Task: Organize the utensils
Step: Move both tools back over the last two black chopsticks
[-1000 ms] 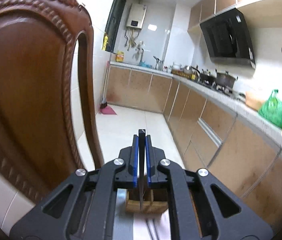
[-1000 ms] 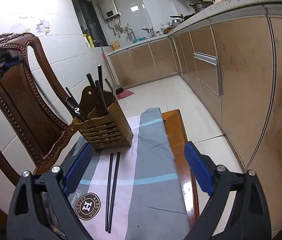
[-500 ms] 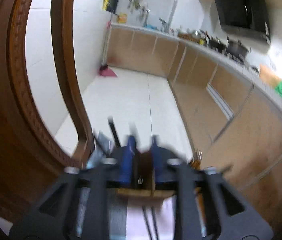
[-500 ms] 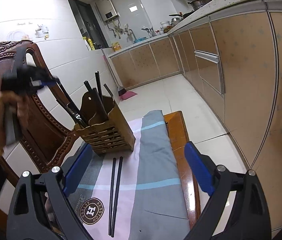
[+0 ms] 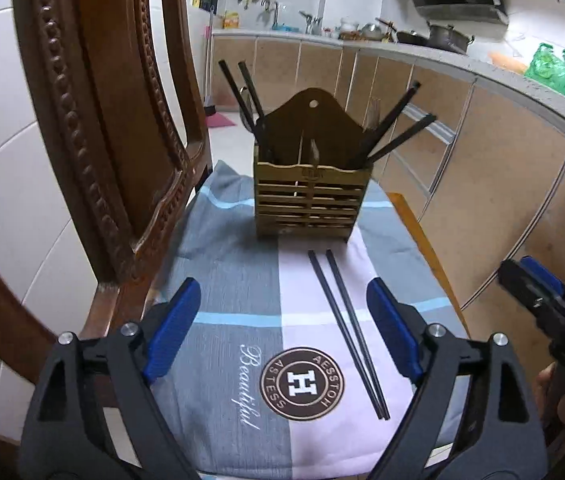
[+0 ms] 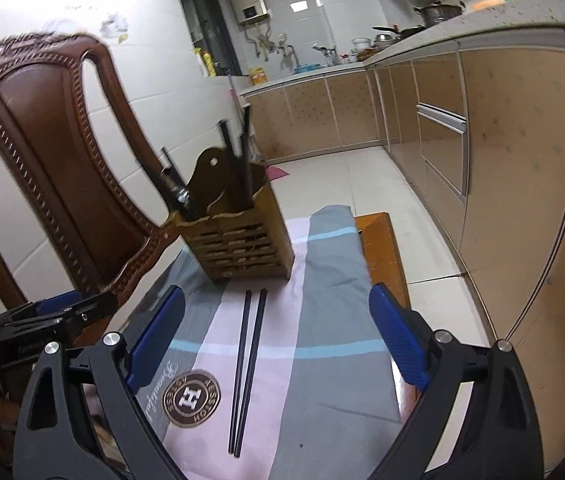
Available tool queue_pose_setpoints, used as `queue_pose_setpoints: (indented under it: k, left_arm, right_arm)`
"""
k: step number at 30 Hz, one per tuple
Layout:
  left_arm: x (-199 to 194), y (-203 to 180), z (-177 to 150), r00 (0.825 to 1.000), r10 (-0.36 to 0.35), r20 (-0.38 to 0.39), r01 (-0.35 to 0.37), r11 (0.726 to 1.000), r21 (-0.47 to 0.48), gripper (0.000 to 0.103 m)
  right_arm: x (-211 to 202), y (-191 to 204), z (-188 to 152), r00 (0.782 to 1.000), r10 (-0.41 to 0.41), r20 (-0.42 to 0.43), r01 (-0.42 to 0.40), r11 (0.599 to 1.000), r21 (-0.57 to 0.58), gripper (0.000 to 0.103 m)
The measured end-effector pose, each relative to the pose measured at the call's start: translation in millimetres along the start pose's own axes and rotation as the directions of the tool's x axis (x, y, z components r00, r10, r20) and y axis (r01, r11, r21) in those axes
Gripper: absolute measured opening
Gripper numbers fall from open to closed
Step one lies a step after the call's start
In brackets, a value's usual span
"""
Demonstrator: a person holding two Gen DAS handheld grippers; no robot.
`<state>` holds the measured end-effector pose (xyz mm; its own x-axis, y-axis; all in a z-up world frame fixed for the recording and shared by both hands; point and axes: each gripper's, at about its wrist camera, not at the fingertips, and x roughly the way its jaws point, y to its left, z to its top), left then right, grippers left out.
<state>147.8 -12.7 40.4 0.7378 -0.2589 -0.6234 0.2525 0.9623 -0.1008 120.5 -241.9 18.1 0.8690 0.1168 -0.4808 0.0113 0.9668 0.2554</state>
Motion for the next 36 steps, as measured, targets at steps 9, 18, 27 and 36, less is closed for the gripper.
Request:
queue_pose_setpoints:
  k: [9, 18, 27, 36]
  left_arm:
    - [-8.6, -11.4, -7.6, 1.000, -0.001, 0.019, 0.000, 0.998, 0.062, 0.085]
    - [-4.6, -11.0, -7.6, 1.000, 0.001, -0.003, -0.001, 0.998, 0.066, 0.085]
    - [2.6, -14.8, -8.5, 1.000, -0.003, -0.027, 0.005, 0.998, 0.065, 0.085]
    - [42.9, -17.9, -7.6, 0.993, -0.014, -0.119, 0.013, 1.000, -0.004, 0.085]
  right_arm:
    - [-4.7, 13.5, -9.0, 1.000, -0.023, 0.005, 0.023, 0.998, -0.059, 0.091]
    - [-3.3, 12.9, -9.3, 1.000, -0.027, 0.003, 0.027, 0.998, -0.058, 0.091]
    - [-5.5, 12.9, -8.7, 1.000, -0.028, 0.004, 0.028, 0.998, -0.060, 0.091]
    - [-7.8, 12.1, -4.9, 1.000, -0.020, 0.004, 0.020, 0.999, -0.044, 0.091]
